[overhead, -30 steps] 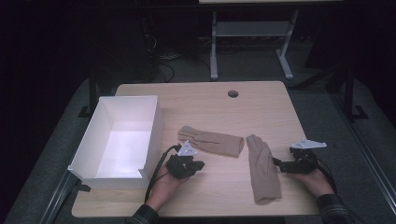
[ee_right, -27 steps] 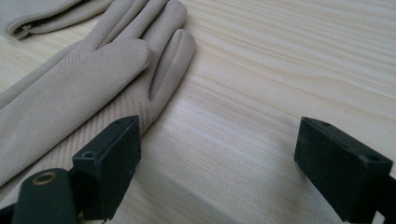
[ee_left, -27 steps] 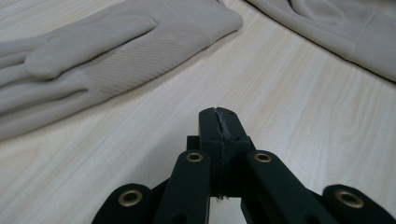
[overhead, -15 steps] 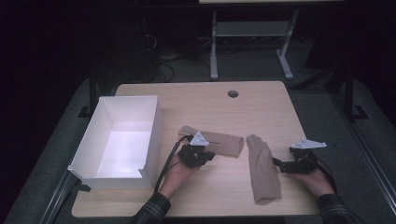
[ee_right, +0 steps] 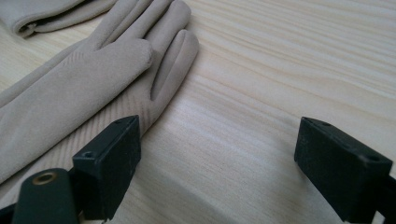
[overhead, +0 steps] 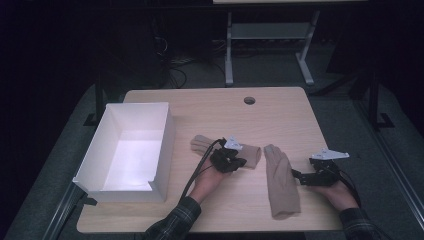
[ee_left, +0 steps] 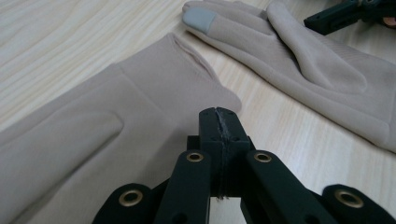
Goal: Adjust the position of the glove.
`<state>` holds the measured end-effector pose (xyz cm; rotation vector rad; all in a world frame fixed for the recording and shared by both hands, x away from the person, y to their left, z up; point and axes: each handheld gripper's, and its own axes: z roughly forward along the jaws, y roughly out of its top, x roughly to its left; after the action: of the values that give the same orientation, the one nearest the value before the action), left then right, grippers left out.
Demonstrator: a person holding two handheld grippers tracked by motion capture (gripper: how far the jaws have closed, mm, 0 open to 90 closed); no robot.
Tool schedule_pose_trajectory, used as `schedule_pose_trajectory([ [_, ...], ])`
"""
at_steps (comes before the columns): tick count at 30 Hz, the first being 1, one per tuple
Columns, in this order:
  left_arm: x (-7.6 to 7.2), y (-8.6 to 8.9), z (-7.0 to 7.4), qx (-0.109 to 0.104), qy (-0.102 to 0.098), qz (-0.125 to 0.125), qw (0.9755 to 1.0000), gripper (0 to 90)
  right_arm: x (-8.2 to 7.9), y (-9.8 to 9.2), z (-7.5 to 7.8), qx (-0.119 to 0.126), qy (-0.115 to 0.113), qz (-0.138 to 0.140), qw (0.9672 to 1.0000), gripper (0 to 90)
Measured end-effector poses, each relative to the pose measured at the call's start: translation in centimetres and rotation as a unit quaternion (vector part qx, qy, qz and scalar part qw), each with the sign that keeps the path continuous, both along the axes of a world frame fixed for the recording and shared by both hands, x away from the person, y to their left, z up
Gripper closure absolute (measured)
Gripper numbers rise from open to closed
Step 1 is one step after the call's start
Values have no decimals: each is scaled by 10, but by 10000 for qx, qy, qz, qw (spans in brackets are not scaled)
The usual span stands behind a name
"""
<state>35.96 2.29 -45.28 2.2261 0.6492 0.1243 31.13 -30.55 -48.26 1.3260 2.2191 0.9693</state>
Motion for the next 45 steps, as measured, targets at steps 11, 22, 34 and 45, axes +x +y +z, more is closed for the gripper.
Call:
schedule_pose_trajectory([
  [11,16,-27,-10,-87,64,-81,9999,897,0,0,0,-6,7,8,10000,142],
  [22,14,-25,-17,37,310,-172,9994,897,-1,1,0,13,21,-8,10000,142],
  [34,-7,-8,-17,-32,452,-308,9985,897,-1,1,0,14,24,-5,10000,142],
  [45,-27,15,-15,-63,607,-373,9974,897,-1,1,0,12,24,-4,10000,142],
])
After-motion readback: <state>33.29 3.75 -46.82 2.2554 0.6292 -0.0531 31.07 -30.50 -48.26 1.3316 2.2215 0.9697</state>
